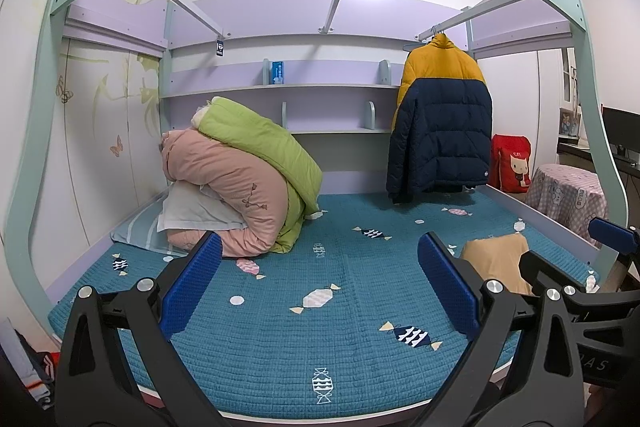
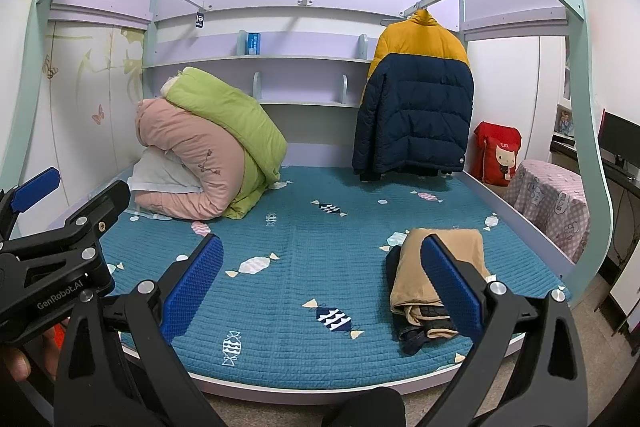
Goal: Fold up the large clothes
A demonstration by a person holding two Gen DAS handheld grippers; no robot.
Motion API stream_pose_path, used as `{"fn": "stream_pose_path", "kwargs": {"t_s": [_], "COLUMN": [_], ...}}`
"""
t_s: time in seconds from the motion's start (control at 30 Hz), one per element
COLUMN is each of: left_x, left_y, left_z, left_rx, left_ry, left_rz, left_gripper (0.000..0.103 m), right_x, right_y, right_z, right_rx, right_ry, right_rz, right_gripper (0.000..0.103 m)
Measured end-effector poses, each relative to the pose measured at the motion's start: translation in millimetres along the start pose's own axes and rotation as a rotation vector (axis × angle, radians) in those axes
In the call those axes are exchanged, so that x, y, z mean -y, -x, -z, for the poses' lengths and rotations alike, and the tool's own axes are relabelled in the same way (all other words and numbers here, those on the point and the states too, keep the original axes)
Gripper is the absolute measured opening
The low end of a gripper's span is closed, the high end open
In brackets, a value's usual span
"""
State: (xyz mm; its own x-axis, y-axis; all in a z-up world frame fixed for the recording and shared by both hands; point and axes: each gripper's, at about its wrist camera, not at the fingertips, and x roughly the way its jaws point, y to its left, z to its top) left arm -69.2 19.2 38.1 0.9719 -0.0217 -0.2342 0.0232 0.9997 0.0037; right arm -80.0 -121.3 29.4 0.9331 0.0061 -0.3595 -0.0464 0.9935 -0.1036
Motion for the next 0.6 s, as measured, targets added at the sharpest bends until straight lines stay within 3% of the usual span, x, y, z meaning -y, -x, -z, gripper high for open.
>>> {"fn": "stream_pose_path", "kwargs": {"t_s": [0.6], "left_x": [-0.9], "left_y": [-0.8], "left_z": [-0.8], "left_rx": [-0.001], "left_ry": [0.0], "left_rz": [0.002], "left_gripper": [0.098], "right_x": [0.0], "right_y": [0.3], "right_z": [-0.6], "right_rx": [-0.001], "right_ry": [-0.001], "right_rz": [0.0], "right_gripper": [0.096]}}
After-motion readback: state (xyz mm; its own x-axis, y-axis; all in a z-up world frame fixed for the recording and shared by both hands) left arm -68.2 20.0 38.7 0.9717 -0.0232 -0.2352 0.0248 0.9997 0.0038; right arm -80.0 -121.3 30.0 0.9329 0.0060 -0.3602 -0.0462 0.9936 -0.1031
